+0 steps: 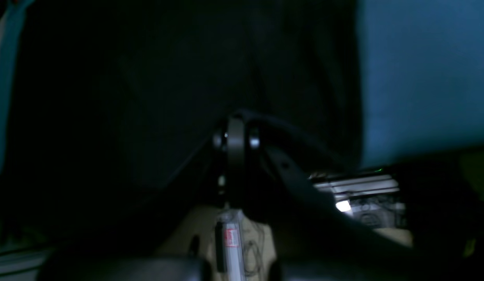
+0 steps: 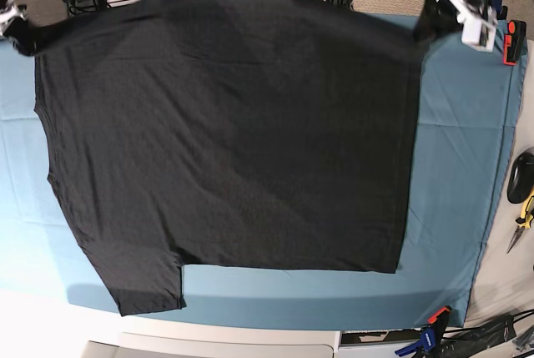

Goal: Fold the T-shirt properly
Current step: 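Lay the held shoulder edge down across the shirt body toward the hem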

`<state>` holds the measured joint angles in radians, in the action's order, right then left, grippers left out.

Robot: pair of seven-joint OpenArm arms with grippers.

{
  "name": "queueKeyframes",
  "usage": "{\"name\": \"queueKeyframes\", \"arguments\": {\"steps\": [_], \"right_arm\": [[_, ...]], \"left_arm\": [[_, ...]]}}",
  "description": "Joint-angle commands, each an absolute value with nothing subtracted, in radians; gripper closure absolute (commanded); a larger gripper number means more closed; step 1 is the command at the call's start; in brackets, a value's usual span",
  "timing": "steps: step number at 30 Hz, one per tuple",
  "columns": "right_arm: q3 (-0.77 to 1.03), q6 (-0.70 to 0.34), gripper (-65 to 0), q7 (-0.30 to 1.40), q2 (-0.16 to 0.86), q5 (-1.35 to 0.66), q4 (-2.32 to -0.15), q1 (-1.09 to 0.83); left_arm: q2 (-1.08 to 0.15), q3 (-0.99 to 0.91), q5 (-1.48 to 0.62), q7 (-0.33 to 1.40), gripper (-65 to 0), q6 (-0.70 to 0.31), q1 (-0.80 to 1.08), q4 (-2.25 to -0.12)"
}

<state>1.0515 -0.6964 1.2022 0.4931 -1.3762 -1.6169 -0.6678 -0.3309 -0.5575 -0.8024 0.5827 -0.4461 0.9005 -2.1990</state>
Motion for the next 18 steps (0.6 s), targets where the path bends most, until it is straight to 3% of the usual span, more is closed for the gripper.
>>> {"name": "queueKeyframes", "arguments": {"steps": [1, 18], "right_arm": [[1.061, -0.698, 0.0, 1.164, 0.516, -1.385, -1.63, -0.654], [0.675, -0.685, 0.0, 0.936, 0.513, -0.842, -1.628, -0.271]], "left_arm": [[-0.339, -0.566, -0.802, 0.561, 0.0, -0.433, 0.896, -2.213], [-0.38, -0.566, -0.754, 0.55, 0.0, -0.427, 0.676, -2.078]]}}
